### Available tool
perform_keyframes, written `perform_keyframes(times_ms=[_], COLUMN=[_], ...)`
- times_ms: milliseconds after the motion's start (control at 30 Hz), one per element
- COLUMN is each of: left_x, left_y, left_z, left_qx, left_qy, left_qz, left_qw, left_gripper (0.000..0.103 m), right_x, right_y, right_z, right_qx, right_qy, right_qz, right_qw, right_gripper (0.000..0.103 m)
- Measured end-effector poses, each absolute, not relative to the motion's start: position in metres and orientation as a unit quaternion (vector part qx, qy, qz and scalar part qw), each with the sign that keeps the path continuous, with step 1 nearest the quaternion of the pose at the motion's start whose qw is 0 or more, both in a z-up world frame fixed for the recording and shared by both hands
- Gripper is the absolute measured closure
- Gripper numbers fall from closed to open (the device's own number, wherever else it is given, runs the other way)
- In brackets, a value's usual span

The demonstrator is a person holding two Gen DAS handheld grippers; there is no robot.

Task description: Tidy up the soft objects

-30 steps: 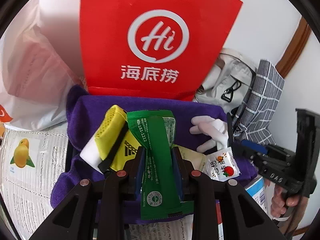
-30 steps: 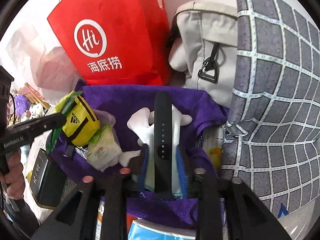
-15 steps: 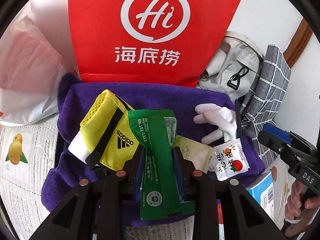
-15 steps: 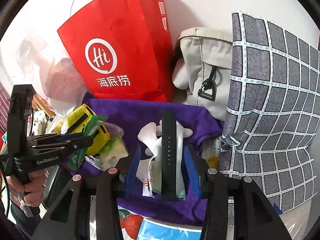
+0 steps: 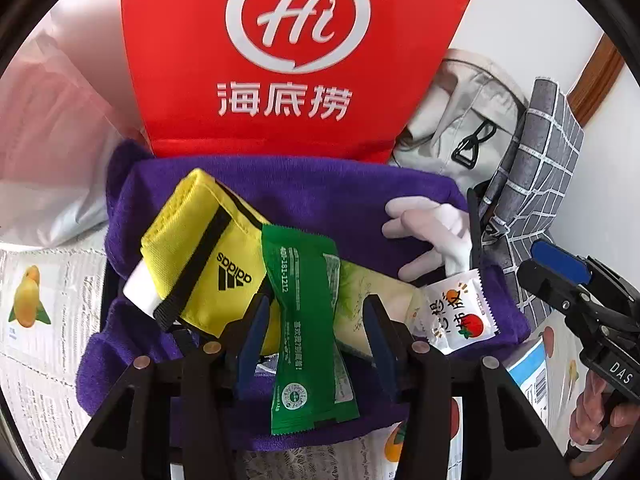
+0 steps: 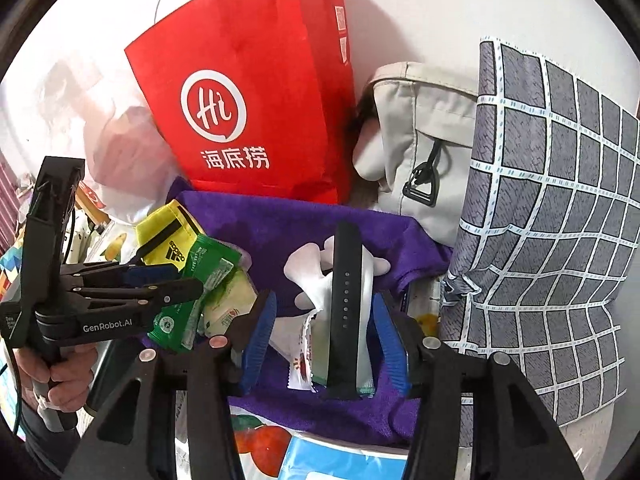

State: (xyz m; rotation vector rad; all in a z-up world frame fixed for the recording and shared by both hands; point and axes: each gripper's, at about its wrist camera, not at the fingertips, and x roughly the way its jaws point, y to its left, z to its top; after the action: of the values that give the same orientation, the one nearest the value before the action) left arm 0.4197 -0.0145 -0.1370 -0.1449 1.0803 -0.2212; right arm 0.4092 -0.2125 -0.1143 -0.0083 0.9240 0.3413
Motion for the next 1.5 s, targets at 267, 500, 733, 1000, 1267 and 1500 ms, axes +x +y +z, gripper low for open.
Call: perform_keyframes(times_ms=[267,500,733,1000,1267,1500], left_x=[0.411,0.394,0.355,0.274,0.175,0.11], left_y=[-0.011,-0.014,-0.02,-0.02,-0.023,-0.024], left_z=[-0.121,-0.093,-0.051,-0.036,-0.018,-0.011], left_qx=[-0.065,-0.045,0.0,-0.01,-0.018,-0.017], left_qy=[0.498,0.475,0.434,0.441,0.423,0.407], left_qz=[-0.098,-0.077,-0.05,-0.054,-0.046,-0.01], left_qw=[0.859,0.876,0.9,0.896,0.905,0.913], left_gripper=[0.048,0.044,0.026,0.025,0.02,0.013], right_x=[0.395,0.366,0.325,0.238,0.164,0.099], right_y=[-0.207,-0.198,-0.202,-0.21,-0.215,-0.219], right_z=[-0.1,-0.069,-0.048,-0.023,-0.021,-0.007], right_qx=[-0.015,-0.047,-0.008,0.003,0.008,-0.009], right_qy=[0.434,0.399,0.415,0.396,0.399,0.379], right_qz=[0.141,0.095,0.1,0.071,0.058,0.033], right_qw=[0.89,0.911,0.904,0.915,0.915,0.925], right_gripper=[0.022,0.021,0.013,0.004,0.0,0.0])
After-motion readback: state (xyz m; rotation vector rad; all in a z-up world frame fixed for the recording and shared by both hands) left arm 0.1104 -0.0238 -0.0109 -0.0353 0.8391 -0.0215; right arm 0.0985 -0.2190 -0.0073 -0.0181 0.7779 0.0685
